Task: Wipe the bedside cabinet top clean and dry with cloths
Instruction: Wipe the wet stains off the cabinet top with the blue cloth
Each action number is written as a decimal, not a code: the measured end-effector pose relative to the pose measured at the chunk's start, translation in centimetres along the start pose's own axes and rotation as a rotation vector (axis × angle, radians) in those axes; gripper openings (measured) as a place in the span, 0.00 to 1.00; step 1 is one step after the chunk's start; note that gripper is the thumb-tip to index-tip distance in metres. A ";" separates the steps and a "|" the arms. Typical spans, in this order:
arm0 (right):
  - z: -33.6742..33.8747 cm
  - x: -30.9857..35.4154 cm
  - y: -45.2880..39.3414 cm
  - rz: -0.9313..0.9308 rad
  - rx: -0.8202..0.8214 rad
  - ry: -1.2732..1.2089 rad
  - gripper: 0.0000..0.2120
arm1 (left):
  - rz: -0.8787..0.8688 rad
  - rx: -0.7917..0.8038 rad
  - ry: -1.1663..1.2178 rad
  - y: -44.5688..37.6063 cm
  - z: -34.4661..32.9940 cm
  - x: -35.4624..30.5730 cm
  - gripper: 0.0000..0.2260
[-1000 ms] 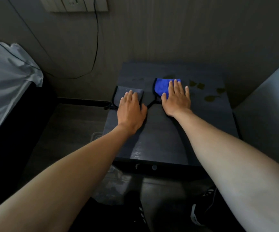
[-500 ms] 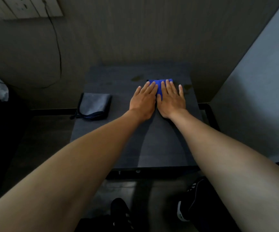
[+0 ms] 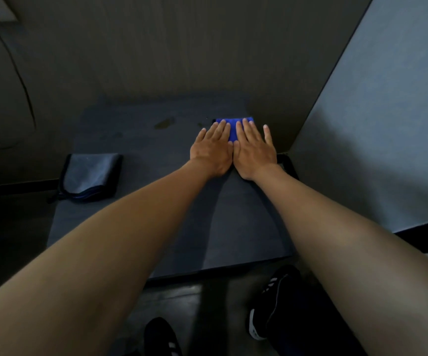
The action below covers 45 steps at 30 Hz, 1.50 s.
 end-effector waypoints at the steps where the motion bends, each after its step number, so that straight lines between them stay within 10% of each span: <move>1: 0.0 -0.4 -0.2 0.001 0.004 0.000 0.28 | 0.001 0.003 -0.003 -0.3 -0.1 -0.2 0.27; 20: 0.2 2.2 -5.0 -0.010 -0.006 -0.036 0.28 | 0.127 -0.261 0.143 0.3 2.6 8.2 0.24; 45: 1.3 24.2 -5.8 0.138 0.086 -0.073 0.29 | 0.104 -0.111 -0.048 7.9 4.4 21.1 0.17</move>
Point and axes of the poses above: each hand's wrist, its own y-axis away from the middle knuckle, its own z-axis out of the back of the hand, x = y × z, the point moved 5 cm from there along -y, towards the middle knuckle, and after that the axes turned 5 degrees about -z, right-handed, at the moved point
